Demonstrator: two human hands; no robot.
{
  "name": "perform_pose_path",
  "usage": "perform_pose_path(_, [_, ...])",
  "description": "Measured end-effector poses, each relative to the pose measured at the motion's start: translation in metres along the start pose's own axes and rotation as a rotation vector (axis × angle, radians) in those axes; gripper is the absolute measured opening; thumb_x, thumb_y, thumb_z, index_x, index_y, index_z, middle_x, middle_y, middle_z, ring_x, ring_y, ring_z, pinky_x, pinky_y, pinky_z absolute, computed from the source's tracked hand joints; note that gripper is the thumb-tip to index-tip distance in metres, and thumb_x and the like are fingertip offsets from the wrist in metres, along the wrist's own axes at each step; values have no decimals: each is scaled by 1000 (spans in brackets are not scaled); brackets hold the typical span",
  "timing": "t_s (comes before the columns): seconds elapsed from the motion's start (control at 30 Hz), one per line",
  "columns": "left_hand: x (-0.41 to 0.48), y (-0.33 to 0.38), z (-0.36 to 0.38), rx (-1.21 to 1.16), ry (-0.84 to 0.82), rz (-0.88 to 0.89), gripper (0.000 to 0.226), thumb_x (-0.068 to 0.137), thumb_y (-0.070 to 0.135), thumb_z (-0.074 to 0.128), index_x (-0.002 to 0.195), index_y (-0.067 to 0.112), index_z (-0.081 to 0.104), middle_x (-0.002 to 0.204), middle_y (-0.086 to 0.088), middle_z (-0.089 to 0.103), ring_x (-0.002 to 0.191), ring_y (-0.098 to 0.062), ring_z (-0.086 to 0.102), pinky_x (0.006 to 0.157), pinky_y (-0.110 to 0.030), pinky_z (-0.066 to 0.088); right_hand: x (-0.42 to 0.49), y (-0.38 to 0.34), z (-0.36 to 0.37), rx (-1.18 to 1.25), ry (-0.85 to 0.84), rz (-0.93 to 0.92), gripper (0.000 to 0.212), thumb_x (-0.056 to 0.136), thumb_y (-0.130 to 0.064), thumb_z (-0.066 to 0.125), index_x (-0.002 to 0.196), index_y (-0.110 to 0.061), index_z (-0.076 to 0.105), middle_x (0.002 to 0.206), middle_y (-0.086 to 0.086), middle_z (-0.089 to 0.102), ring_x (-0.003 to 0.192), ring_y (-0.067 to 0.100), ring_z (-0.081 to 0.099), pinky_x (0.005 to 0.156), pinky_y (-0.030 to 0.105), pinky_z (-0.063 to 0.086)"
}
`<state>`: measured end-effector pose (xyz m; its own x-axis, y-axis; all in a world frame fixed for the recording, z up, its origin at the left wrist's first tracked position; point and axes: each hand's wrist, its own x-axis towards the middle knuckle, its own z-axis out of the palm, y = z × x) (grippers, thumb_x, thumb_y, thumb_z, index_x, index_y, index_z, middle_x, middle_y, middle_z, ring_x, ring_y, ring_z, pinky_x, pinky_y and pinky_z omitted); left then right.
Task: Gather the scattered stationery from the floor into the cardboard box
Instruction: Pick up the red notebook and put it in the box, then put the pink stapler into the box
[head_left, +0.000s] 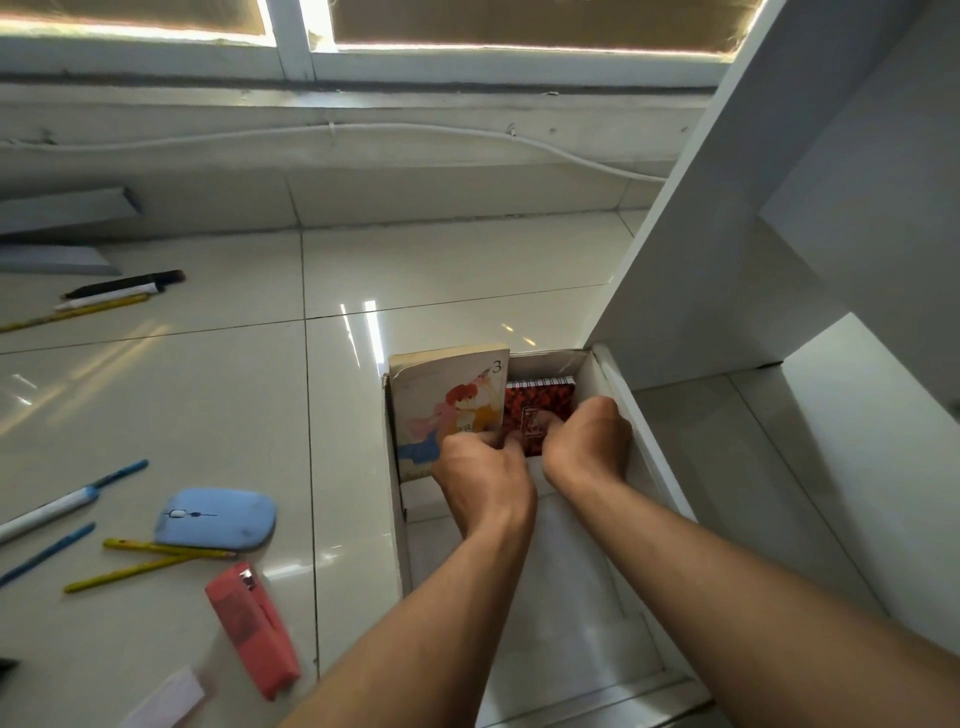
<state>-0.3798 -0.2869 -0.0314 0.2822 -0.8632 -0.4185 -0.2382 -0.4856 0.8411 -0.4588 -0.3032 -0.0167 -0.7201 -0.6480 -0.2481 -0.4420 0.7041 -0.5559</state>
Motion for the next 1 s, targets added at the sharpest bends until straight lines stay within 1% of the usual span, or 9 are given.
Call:
perform_pose_path(0.2, [-10,4,-23,-1,-87,72,10,92,22,73,93,19,82,73,15,71,67,7,59,60,-13,47,-23,-9,-3,77,119,-36,21,93,-24,71,92,-4,76,94,15,77,88,30,70,67,27,44])
perform_pose_path(0.37, [2,41,-88,-78,-62,423,15,92,20,71,103,17,82,92,5,80,76,2,70,75,-19,59,-80,-64,-9,314,217,-395,15,98,-27,64,91,-16,71,77,-8,64,66,3,59,59,6,41])
perform_pose_path(0.43, [20,47,-130,-113,-11,527,14,92,21,71,101,16,81,89,4,79,76,-4,73,70,-27,62,-104,-94,-2,402,185,-524,11,98,-27,65,91,-20,68,76,-11,61,64,-5,56,58,0,40])
perform_pose_path(0.53, [43,37,-206,-113,46,575,14,95,18,70,102,9,78,82,2,77,66,-6,73,53,-20,55,-143,-134,25,421,44,-716,11,96,-25,67,90,-17,72,77,-10,67,64,-3,62,64,6,48])
perform_pose_path(0.67, [60,-20,-291,117,88,428,8,92,18,70,93,14,77,72,1,74,60,-12,72,52,-20,53,-191,-150,80,169,-277,-784,15,89,-23,68,82,-15,78,71,-4,72,65,10,68,65,15,51])
perform_pose_path(0.73, [62,-59,-320,285,41,276,8,88,22,70,89,19,78,73,5,75,67,-15,74,63,-31,59,-207,-135,103,-71,-470,-740,15,88,-23,67,87,-12,77,82,3,74,78,20,71,72,25,55])
perform_pose_path(0.8, [54,-93,-335,412,-44,130,11,88,24,72,95,20,79,81,6,77,75,-13,72,74,-28,56,-223,-112,113,-326,-604,-644,21,88,-27,69,98,-9,69,94,5,64,90,29,68,76,32,54])
perform_pose_path(0.9, [33,-128,-329,492,-159,18,30,90,26,73,119,19,75,108,4,76,92,-9,69,82,-18,46,-241,-80,114,-504,-650,-578,17,89,-30,68,96,-15,64,99,7,61,98,34,65,80,35,54])
perform_pose_path(1.0, [19,-135,-308,508,-236,68,45,92,25,71,136,18,64,132,0,68,120,-16,63,102,-25,45,-252,-65,112,-565,-615,-578,14,90,-18,61,77,-18,55,98,13,64,98,39,64,76,38,52])
